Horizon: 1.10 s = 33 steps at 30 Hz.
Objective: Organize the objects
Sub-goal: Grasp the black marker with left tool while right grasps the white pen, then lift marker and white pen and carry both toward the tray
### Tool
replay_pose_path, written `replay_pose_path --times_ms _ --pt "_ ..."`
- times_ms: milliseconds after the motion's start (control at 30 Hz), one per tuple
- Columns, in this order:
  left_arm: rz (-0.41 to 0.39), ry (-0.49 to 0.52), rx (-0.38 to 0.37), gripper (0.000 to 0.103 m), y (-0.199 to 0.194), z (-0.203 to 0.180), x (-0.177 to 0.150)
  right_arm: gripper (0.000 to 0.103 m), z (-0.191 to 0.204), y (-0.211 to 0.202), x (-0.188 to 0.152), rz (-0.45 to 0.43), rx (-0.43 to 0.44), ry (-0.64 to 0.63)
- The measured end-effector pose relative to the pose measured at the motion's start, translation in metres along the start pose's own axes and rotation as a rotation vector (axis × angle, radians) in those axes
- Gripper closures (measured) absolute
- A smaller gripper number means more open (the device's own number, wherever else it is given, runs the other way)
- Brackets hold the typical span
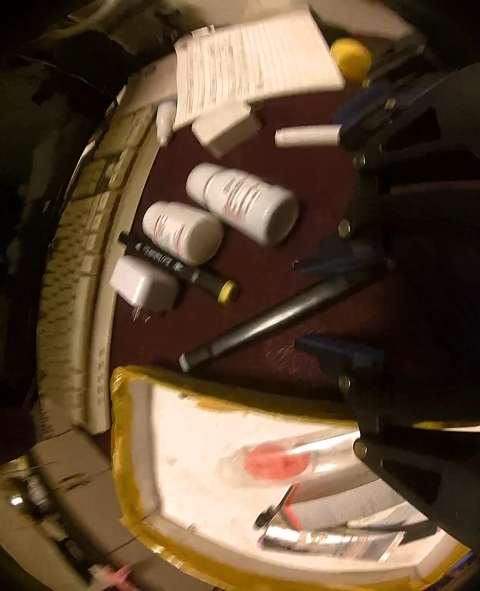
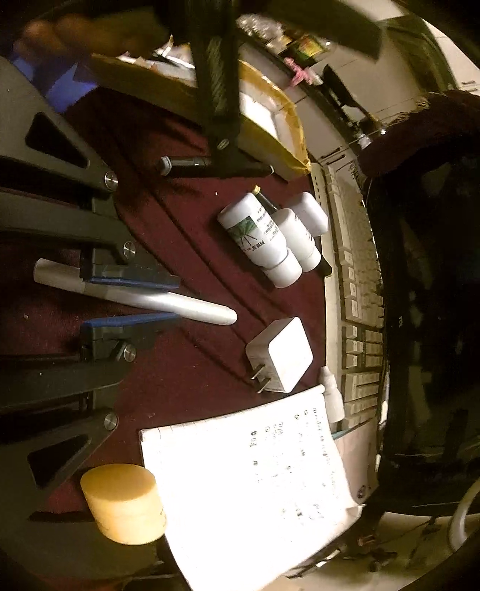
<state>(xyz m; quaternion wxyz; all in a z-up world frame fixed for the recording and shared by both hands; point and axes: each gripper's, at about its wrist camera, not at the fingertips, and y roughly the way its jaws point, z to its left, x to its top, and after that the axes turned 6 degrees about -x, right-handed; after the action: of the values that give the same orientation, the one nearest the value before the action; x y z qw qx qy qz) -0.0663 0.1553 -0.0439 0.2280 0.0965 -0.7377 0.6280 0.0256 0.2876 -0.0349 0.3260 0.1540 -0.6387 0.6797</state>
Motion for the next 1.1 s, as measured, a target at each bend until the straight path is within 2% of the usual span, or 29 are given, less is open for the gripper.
replay_pose_path --times_ms 67,133,233,433,700,800,900,1100 --pt "-0.021 0.026 0.038 0.087 0.0 -0.004 -0.003 0.09 0.004 0.002 0.001 0.002 -0.01 -0.018" --pt "-0.024 0.045 0.026 0.091 -0.002 -0.003 -0.008 0.09 0.007 0.002 0.001 0.002 -0.021 -0.022" --pt "-0.019 0.073 -0.02 0.091 -0.01 -0.003 -0.024 0.09 0.007 0.001 -0.001 0.003 -0.024 -0.018" --pt "-0.013 0.085 -0.049 0.091 -0.018 -0.004 -0.037 0.09 0.006 0.001 -0.001 -0.002 -0.02 -0.004" --pt "-0.051 0.108 -0.016 0.09 -0.013 -0.01 -0.031 0.09 -0.001 0.001 0.0 0.011 0.011 0.034" --pt "-0.058 0.07 -0.059 0.091 -0.016 -0.002 -0.034 0.09 0.006 0.0 -0.002 -0.004 -0.039 -0.022" --pt "-0.064 0.035 -0.113 0.091 -0.022 0.007 -0.038 0.092 0.002 -0.005 -0.005 -0.013 -0.006 0.022" --pt "-0.089 0.002 -0.163 0.091 -0.036 0.014 -0.041 0.092 0.011 -0.008 -0.011 -0.037 -0.051 -0.024"
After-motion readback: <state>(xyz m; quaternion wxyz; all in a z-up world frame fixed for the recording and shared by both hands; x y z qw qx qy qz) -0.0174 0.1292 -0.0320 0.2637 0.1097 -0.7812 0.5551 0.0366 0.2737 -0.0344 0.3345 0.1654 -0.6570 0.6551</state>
